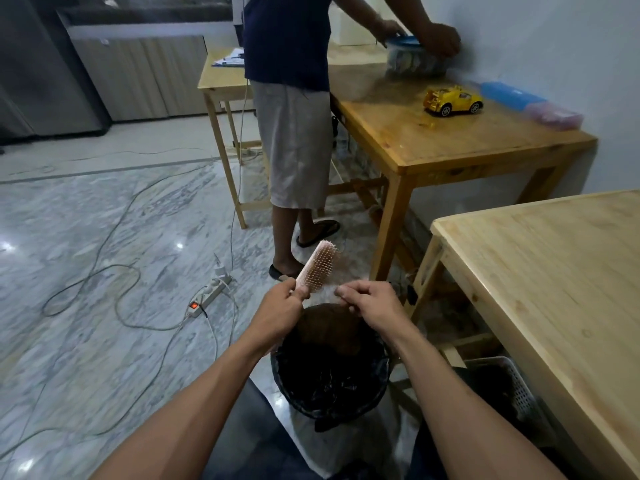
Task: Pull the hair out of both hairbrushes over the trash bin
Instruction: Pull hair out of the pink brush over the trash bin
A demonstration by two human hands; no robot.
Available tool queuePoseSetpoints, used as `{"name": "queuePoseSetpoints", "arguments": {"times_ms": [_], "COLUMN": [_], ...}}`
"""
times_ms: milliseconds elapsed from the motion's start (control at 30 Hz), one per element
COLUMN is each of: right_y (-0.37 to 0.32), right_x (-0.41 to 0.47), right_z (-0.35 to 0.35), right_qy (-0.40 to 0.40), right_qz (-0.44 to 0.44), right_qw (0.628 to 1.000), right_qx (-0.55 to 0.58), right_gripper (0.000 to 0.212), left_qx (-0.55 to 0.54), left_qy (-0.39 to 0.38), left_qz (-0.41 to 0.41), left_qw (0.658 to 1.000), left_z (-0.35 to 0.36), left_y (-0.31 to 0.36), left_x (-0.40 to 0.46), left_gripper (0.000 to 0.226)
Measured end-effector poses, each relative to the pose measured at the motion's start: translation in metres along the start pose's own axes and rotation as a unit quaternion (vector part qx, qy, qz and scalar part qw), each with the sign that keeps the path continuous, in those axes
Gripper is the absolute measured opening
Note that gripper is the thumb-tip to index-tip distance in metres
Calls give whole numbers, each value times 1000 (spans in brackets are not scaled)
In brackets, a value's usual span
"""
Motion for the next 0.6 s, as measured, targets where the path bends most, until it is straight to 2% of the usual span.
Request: {"name": "queuePoseSetpoints", "arguments": {"times_ms": [133,233,367,433,467,533,600], "right_y": [16,30,19,6,0,-8,-5], "right_x": [-4,-5,-3,1,2,2,2], "right_z": [-4,-7,1,3,3,6,10], "right_qy": [8,10,-57,-61,-54,-56,-55], "right_qz": [3,17,30,32,26,18,32], "right_qw": [999,998,990,992,995,998,996], "right_qx": [-35,-56,-126,-109,-81,12,63], "right_gripper": [9,14,49,66,68,60,43], "left_qx": [-46,-45,44,111,135,160,164], "left_qy": [38,31,0,-11,-13,-16,-29], "left_qz": [-36,-39,16,46,56,72,73], "left_qw": [998,998,999,993,989,984,983], "left_z": [-16,-20,-13,-8,-7,-4,0], "left_y": [-6,-8,-6,-3,-1,1,1], "left_x": [3,3,0,-2,-3,-5,-7], "left_gripper": [28,27,20,20,22,29,30]}}
Point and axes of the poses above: each hand's wrist, its own x-axis towards the middle knuckle, its own z-axis out of the palm, y = z × x, the point moved 4 cm from there along x, towards the middle knuckle, and after that the axes turned 1 degree about -x, right-handed, at the moved point
